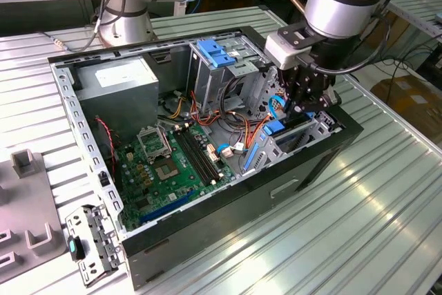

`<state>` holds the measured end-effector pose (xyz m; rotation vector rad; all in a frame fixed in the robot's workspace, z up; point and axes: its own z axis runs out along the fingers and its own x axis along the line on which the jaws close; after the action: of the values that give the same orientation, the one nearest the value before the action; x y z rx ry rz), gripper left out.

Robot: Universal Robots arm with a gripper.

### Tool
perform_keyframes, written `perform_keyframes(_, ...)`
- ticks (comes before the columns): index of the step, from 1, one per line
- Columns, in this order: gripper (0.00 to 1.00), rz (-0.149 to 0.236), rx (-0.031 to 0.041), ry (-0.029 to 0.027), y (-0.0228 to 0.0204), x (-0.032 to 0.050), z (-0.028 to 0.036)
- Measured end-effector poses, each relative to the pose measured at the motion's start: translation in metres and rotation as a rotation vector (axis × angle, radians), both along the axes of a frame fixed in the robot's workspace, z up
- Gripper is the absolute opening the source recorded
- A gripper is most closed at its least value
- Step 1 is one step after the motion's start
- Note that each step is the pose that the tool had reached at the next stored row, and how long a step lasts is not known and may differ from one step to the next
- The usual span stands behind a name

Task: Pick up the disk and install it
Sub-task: 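Insert the second disk wire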

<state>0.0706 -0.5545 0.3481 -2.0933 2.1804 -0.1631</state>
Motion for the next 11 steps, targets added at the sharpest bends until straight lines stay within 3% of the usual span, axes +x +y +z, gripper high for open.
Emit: perform_keyframes(11,0.16,-0.004,0.0013,0.0,-0.0021,0.0003,-0.0015)
